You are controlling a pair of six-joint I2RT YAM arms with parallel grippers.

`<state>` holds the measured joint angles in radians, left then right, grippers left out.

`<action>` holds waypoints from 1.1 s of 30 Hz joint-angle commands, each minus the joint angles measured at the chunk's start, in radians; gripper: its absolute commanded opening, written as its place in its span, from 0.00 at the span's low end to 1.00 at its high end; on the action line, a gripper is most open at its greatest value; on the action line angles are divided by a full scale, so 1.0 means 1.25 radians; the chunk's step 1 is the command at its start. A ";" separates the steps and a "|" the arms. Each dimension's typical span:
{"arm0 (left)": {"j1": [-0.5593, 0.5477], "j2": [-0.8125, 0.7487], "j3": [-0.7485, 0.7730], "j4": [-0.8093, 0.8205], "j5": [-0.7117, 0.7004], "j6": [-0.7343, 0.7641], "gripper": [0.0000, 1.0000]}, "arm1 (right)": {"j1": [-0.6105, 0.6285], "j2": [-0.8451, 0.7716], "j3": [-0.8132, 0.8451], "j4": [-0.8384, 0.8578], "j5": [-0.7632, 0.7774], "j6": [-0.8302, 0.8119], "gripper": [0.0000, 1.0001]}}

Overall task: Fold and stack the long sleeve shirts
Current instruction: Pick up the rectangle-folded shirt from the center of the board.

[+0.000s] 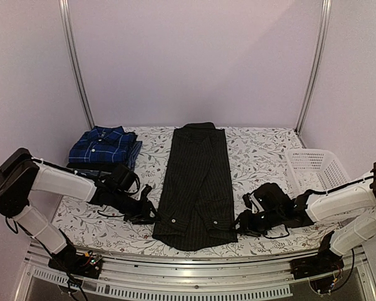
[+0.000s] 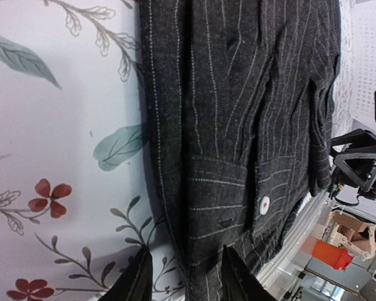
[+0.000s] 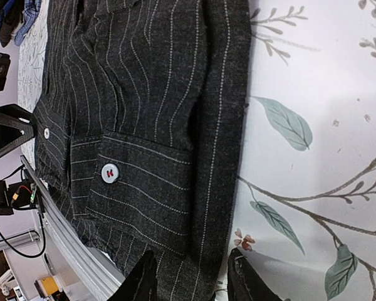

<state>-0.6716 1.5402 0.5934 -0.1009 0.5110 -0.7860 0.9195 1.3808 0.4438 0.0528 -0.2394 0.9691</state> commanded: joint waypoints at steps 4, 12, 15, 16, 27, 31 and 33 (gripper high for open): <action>-0.024 0.018 0.007 0.022 -0.007 -0.016 0.36 | -0.007 0.027 -0.003 0.042 0.009 0.017 0.33; -0.048 0.035 0.014 0.040 0.000 -0.038 0.32 | -0.007 0.054 0.002 0.073 -0.012 0.016 0.27; -0.053 0.037 0.013 0.049 0.005 -0.047 0.27 | -0.007 0.054 0.002 0.078 -0.010 0.019 0.25; -0.055 0.036 0.014 0.052 0.006 -0.049 0.25 | -0.007 0.053 0.003 0.078 -0.010 0.020 0.23; -0.086 -0.018 -0.001 0.068 0.024 -0.081 0.01 | 0.001 -0.010 0.003 0.075 -0.010 0.019 0.00; -0.110 -0.063 -0.024 0.067 0.024 -0.112 0.00 | 0.020 -0.054 0.011 0.043 0.002 0.029 0.00; -0.123 -0.089 -0.028 0.058 0.024 -0.126 0.00 | 0.031 -0.075 0.025 0.018 0.008 0.034 0.00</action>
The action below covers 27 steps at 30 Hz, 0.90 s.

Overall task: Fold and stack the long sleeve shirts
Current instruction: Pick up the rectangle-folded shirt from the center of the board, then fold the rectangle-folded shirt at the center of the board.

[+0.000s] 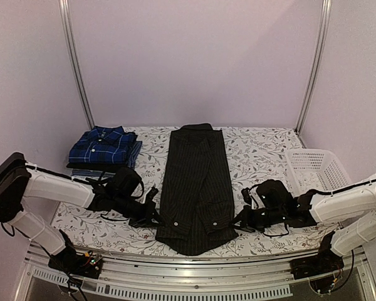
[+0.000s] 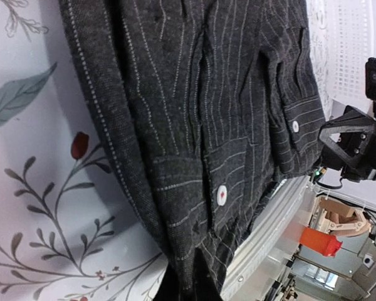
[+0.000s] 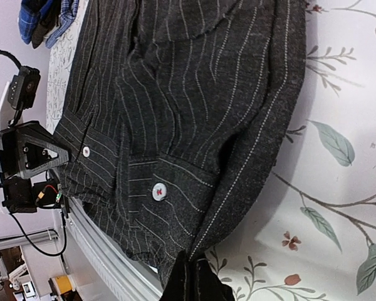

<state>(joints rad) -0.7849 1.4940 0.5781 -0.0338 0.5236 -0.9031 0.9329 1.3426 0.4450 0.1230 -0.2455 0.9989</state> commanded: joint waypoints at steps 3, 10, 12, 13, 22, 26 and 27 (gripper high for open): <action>-0.041 -0.092 -0.005 -0.021 0.015 -0.042 0.00 | 0.026 -0.075 0.044 -0.068 0.024 0.009 0.00; -0.008 -0.101 0.072 -0.047 0.035 -0.045 0.00 | -0.007 -0.079 0.122 -0.095 0.058 -0.006 0.00; 0.020 -0.077 0.096 -0.031 0.060 -0.047 0.00 | -0.032 -0.051 0.150 -0.085 0.048 -0.018 0.00; 0.036 -0.062 0.106 -0.015 0.073 -0.050 0.00 | -0.050 -0.037 0.164 -0.077 0.047 -0.029 0.00; 0.185 0.115 0.178 0.208 0.109 -0.130 0.00 | -0.185 0.190 0.313 0.027 0.025 -0.086 0.00; 0.229 0.245 0.231 0.300 0.118 -0.163 0.00 | -0.222 0.299 0.374 0.059 0.030 -0.107 0.00; 0.233 0.274 0.249 0.309 0.115 -0.162 0.00 | -0.232 0.338 0.389 0.065 0.029 -0.111 0.00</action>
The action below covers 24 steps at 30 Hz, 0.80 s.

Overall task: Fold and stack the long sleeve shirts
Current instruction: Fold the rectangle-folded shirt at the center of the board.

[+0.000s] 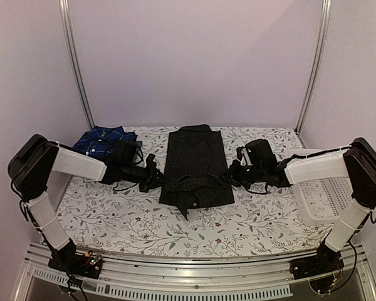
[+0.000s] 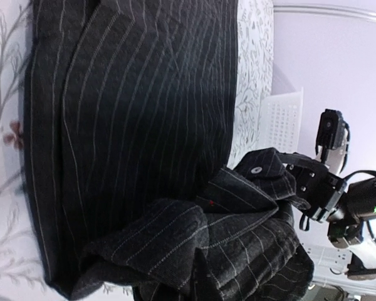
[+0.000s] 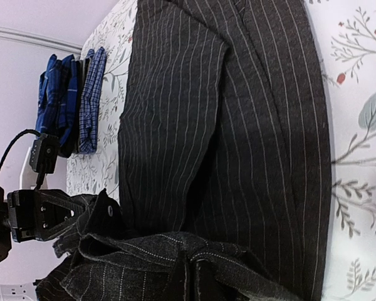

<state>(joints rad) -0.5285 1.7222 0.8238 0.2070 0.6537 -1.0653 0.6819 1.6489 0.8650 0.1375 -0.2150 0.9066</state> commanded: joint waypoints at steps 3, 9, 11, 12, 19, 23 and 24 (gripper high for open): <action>0.035 0.167 0.085 0.127 0.001 -0.035 0.00 | -0.048 0.164 0.083 0.076 -0.007 -0.039 0.00; 0.030 0.210 0.069 0.152 -0.014 -0.041 0.00 | -0.052 0.249 0.083 0.089 -0.025 -0.032 0.00; 0.024 0.197 0.038 0.156 -0.020 -0.044 0.00 | -0.052 0.248 0.059 0.097 -0.033 -0.024 0.00; 0.019 0.188 0.021 0.161 -0.025 -0.046 0.00 | -0.052 0.244 0.043 0.105 -0.038 -0.019 0.00; -0.045 0.094 -0.128 0.212 -0.068 -0.088 0.00 | 0.001 0.159 -0.101 0.153 -0.031 0.047 0.00; -0.104 -0.005 -0.213 0.211 -0.122 -0.117 0.00 | 0.052 0.070 -0.177 0.154 -0.004 0.091 0.00; -0.116 -0.031 -0.227 0.206 -0.137 -0.124 0.00 | 0.059 0.052 -0.190 0.153 0.002 0.097 0.00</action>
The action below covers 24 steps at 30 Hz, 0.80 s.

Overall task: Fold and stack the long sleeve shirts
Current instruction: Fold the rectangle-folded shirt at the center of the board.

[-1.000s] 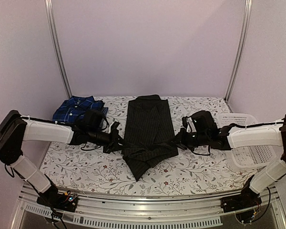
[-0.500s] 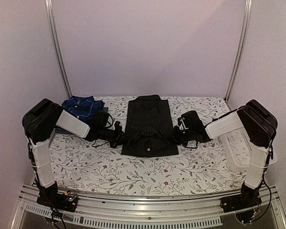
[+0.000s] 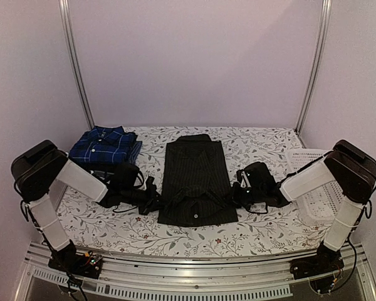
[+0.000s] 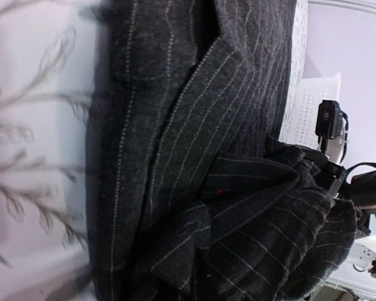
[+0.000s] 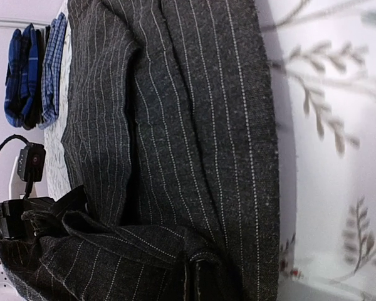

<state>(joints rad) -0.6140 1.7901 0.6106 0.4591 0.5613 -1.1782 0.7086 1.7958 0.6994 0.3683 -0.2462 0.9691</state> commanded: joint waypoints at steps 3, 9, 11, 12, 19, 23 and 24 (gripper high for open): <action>-0.071 -0.148 -0.081 -0.023 -0.103 -0.045 0.00 | 0.042 -0.128 -0.086 -0.036 0.044 0.061 0.00; -0.067 -0.214 -0.063 -0.078 -0.149 -0.023 0.00 | 0.039 -0.190 -0.059 -0.076 0.083 0.040 0.00; -0.059 -0.202 -0.047 -0.089 -0.149 -0.011 0.00 | 0.030 -0.182 -0.049 -0.079 0.081 0.033 0.00; -0.055 -0.194 -0.042 -0.088 -0.147 -0.009 0.00 | 0.026 -0.178 -0.044 -0.078 0.080 0.031 0.00; -0.033 -0.149 -0.027 -0.077 -0.140 0.001 0.00 | -0.001 -0.141 -0.026 -0.077 0.074 0.014 0.00; -0.024 -0.123 -0.002 -0.077 -0.130 0.025 0.00 | -0.005 -0.121 -0.008 -0.080 0.063 0.002 0.00; -0.022 -0.114 0.009 -0.084 -0.124 0.033 0.00 | -0.006 -0.119 -0.005 -0.080 0.057 -0.001 0.01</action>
<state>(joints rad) -0.6590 1.6173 0.5697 0.3714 0.3992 -1.1866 0.7120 1.6249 0.6563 0.2806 -0.1703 0.9985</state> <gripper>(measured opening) 0.008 0.005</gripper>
